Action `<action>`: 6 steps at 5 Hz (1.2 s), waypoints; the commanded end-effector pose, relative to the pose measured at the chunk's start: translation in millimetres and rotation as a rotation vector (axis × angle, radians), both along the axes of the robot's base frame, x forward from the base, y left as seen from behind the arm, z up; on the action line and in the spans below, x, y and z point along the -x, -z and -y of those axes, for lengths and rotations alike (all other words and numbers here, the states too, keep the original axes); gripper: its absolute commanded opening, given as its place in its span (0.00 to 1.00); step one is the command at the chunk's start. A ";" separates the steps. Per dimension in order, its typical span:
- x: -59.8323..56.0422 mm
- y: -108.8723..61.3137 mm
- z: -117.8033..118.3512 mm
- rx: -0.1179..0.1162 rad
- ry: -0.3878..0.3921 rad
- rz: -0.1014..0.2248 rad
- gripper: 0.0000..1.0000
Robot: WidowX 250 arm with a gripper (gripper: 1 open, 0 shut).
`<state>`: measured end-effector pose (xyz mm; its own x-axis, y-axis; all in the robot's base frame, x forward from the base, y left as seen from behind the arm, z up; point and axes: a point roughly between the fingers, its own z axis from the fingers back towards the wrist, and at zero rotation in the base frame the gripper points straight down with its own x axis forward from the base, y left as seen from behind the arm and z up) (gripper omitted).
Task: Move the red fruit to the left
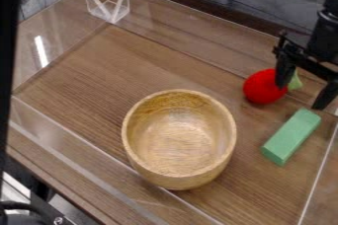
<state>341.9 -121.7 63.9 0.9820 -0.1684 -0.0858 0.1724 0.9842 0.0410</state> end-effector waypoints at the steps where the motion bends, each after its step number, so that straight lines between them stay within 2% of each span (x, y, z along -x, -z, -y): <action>1: -16.7 -21.4 -8.9 -0.001 -0.040 0.096 1.00; 2: -15.7 -27.6 -6.9 -0.007 0.008 0.120 1.00; 3: -10.6 -34.4 -0.4 -0.003 0.067 0.141 1.00; 5: -7.9 -40.0 -15.3 -0.009 0.151 0.178 1.00; 6: -13.9 -41.3 -29.1 -0.018 0.144 0.188 1.00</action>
